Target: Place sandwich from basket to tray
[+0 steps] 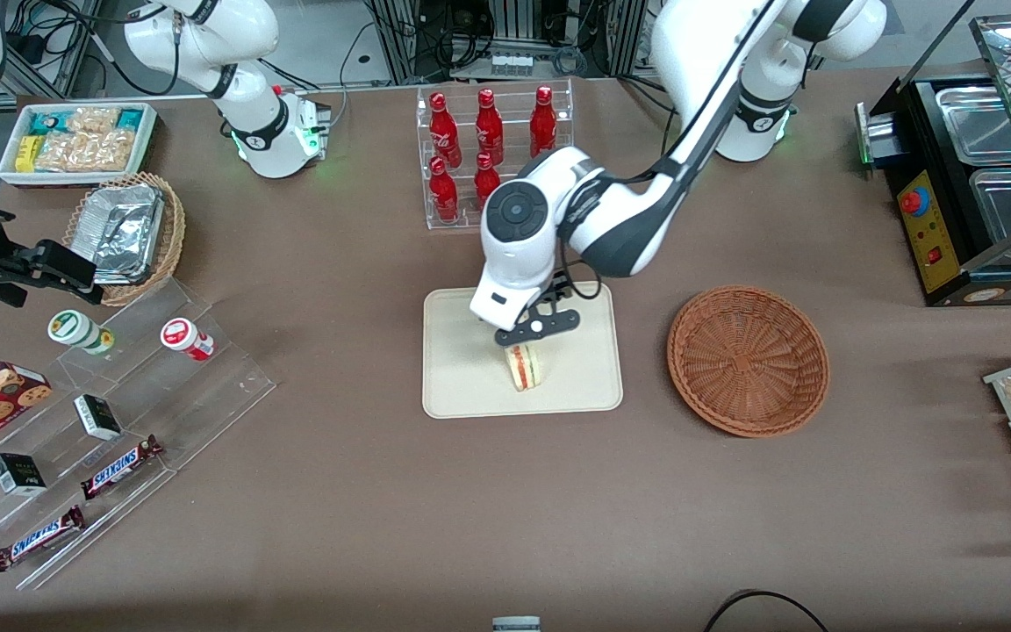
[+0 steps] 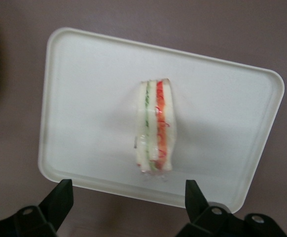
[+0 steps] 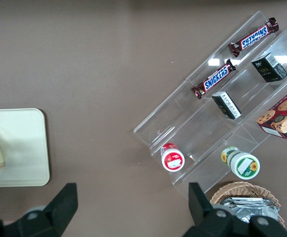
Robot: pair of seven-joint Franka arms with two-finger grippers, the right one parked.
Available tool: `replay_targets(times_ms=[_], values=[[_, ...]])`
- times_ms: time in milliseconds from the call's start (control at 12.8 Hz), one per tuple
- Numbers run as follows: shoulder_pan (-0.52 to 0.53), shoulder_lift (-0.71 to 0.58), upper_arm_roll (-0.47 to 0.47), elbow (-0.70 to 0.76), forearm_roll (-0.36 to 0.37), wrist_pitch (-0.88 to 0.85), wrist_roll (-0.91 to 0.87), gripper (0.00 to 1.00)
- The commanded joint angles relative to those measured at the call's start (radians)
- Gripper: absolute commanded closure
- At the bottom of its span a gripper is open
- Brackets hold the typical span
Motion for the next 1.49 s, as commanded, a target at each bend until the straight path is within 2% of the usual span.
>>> replay_targets(times_ms=[0,157,314,1020,1176,1412], values=[[0.052,-0.068,0.001,-0.022,-0.001,-0.091,0.132,0.0],[0.074,-0.089,0.004,-0.024,0.011,-0.191,0.164,0.0],[0.132,-0.11,0.027,-0.041,0.02,-0.21,0.259,0.0],[0.446,-0.416,0.029,-0.349,0.022,-0.222,0.768,0.0],[0.454,-0.472,0.035,-0.367,0.024,-0.269,0.782,0.0],[0.587,-0.535,-0.01,-0.343,0.019,-0.378,0.943,0.0]])
